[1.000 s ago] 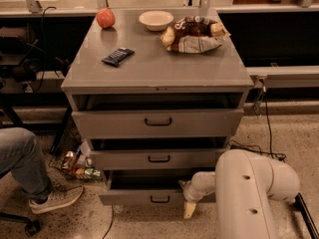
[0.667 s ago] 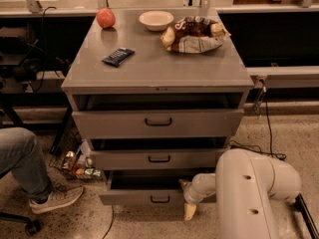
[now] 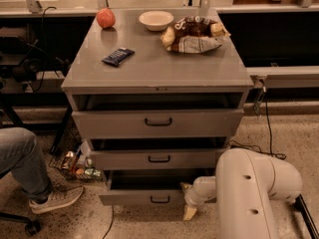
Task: Open bottom drawer
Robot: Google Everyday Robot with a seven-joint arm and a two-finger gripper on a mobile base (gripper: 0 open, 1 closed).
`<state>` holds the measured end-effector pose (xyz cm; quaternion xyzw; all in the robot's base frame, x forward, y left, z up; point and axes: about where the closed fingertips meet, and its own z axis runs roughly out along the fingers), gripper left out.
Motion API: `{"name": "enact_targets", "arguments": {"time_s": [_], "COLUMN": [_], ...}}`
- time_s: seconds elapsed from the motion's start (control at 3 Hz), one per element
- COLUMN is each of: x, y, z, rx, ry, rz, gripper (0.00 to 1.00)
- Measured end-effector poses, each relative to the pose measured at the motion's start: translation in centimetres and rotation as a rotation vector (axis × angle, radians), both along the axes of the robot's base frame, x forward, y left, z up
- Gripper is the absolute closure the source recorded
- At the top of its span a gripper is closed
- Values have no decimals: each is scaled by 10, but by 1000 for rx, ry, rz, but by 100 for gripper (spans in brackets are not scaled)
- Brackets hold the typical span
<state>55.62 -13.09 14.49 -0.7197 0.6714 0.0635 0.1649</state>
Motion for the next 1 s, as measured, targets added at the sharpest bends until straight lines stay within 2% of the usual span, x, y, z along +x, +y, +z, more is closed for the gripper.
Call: {"name": "enact_targets", "arguments": {"time_s": [0.33, 0.67, 1.0], "x": [-8, -8, -8], "y": [-3, -3, -3], "z": [0, 9, 10], "rx": [-5, -6, -6], "ry": [9, 9, 9], "rz": [-7, -7, -7], "gripper": [41, 72, 95]}}
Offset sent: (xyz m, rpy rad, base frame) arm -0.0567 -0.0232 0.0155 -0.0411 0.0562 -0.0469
